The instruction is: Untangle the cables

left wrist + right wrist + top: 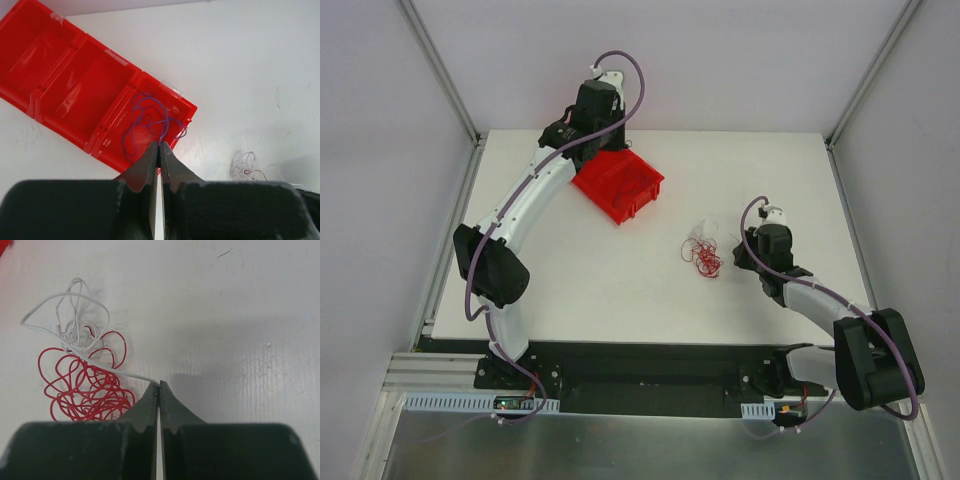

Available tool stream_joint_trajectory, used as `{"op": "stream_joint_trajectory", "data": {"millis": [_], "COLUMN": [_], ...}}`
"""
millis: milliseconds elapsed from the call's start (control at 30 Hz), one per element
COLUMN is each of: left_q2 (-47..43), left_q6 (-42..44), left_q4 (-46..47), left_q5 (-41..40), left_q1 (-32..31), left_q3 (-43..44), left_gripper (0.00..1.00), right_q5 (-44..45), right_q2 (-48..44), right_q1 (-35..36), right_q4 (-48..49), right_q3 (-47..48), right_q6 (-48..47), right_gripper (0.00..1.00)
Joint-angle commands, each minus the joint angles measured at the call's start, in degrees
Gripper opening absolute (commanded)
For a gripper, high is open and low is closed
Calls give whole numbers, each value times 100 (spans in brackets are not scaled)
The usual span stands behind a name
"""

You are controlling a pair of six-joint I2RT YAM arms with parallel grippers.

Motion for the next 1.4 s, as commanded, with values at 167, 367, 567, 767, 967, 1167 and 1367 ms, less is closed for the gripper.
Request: {"op": "stream_joint_trajectory", "data": {"millis": [167, 367, 567, 767, 967, 1167, 1367], "left_q2": [11, 248, 1109, 1751, 1595, 348, -1190], "left_q6": [9, -131, -193, -44, -8, -70, -315], "left_q4": [186, 361, 414, 415, 134, 142, 300], "left_q5": [-323, -43, 388, 451, 441, 195, 905], "left_q1": [76, 68, 68, 68, 76, 76, 76], "left_q3": [-485, -1127, -935, -451, -397, -994, -2047], "left_gripper": [0, 0, 0, 0, 8, 59, 94], "right_q5": [-40, -83, -84, -84, -136, -382, -514], "right_q2": [49, 84, 120, 137, 225, 278, 260], "right_q1": [-39, -39, -30, -39, -30, -39, -31], "right_q4": [142, 142, 133, 115, 115, 124, 54], "right_q3": [234, 260, 260, 261, 322, 357, 410], "right_q6": [-21, -4, -4, -4, -4, -12, -83], "right_gripper": [0, 0, 0, 0, 0, 0, 0]}}
